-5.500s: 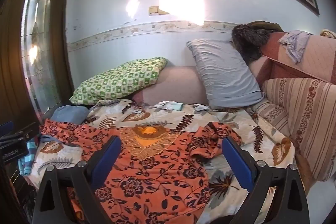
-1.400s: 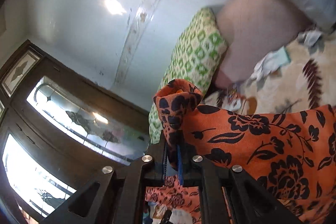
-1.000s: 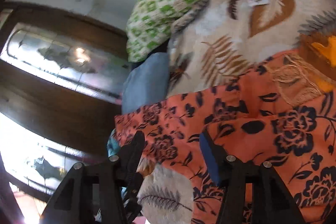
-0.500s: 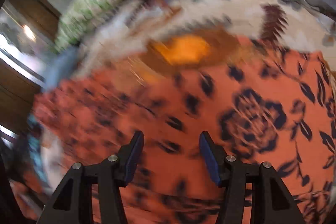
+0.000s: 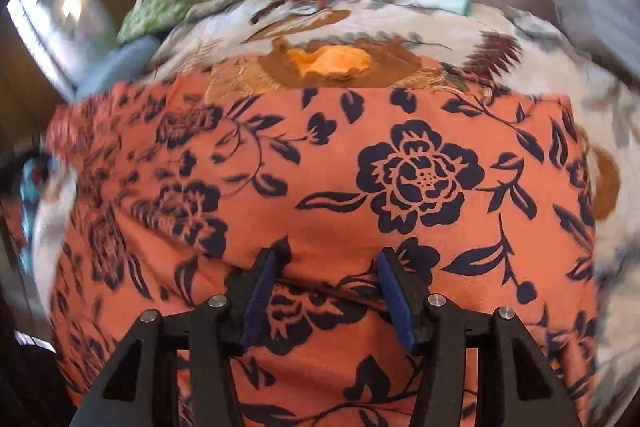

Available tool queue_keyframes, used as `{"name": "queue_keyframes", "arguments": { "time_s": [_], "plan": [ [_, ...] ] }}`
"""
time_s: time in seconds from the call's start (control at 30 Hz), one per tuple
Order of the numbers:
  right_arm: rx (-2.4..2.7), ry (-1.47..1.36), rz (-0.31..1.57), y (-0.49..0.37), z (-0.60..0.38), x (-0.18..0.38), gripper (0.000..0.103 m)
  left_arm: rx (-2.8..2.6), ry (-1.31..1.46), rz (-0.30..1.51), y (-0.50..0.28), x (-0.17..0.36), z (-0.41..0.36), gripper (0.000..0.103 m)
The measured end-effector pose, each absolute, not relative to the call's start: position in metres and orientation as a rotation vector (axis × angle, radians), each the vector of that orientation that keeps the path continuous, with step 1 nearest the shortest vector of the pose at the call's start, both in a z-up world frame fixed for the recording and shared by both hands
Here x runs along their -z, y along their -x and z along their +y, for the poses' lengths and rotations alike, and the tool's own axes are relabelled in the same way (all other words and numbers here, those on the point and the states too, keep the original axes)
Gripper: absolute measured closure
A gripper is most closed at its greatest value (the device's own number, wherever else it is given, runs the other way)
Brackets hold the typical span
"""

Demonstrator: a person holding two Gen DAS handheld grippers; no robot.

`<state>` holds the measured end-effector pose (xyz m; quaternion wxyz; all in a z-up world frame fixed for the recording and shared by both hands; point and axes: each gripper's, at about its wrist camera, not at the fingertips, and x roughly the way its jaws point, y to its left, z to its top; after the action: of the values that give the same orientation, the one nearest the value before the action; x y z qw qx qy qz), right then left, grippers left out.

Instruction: Fold small clothes

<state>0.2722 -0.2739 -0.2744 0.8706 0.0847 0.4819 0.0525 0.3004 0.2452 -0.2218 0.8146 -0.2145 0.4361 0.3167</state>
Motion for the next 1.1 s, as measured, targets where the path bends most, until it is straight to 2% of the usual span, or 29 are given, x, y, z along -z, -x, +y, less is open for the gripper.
{"name": "queue_keyframes", "arguments": {
  "time_s": [0.37,0.57,0.8,0.93,0.97,1.03,1.1],
  "plan": [
    [-0.128,-0.322,0.978,-0.266,-0.291,0.251,0.046,-0.831,0.584,0.825,-0.284,0.214,0.328,0.000],
    [-0.120,-0.352,1.041,-0.276,-0.295,0.265,0.046,-0.776,0.624,0.887,-0.302,0.219,0.362,0.000],
    [-0.127,-0.346,1.030,-0.274,-0.297,0.263,0.046,-0.713,0.672,0.883,-0.325,0.194,0.401,0.000],
    [-0.123,-0.346,1.028,-0.276,-0.298,0.264,0.046,-0.627,0.711,0.939,-0.345,0.194,0.412,0.001],
    [-0.121,-0.339,1.027,-0.276,-0.297,0.264,0.046,-0.590,0.721,0.962,-0.350,0.197,0.413,0.002],
    [-0.120,-0.333,1.025,-0.277,-0.297,0.264,0.046,-0.548,0.776,0.987,-0.354,0.203,0.416,0.016],
    [-0.119,-0.330,1.022,-0.277,-0.296,0.265,0.046,-0.512,0.848,0.984,-0.353,0.210,0.419,0.017]
  ]
}}
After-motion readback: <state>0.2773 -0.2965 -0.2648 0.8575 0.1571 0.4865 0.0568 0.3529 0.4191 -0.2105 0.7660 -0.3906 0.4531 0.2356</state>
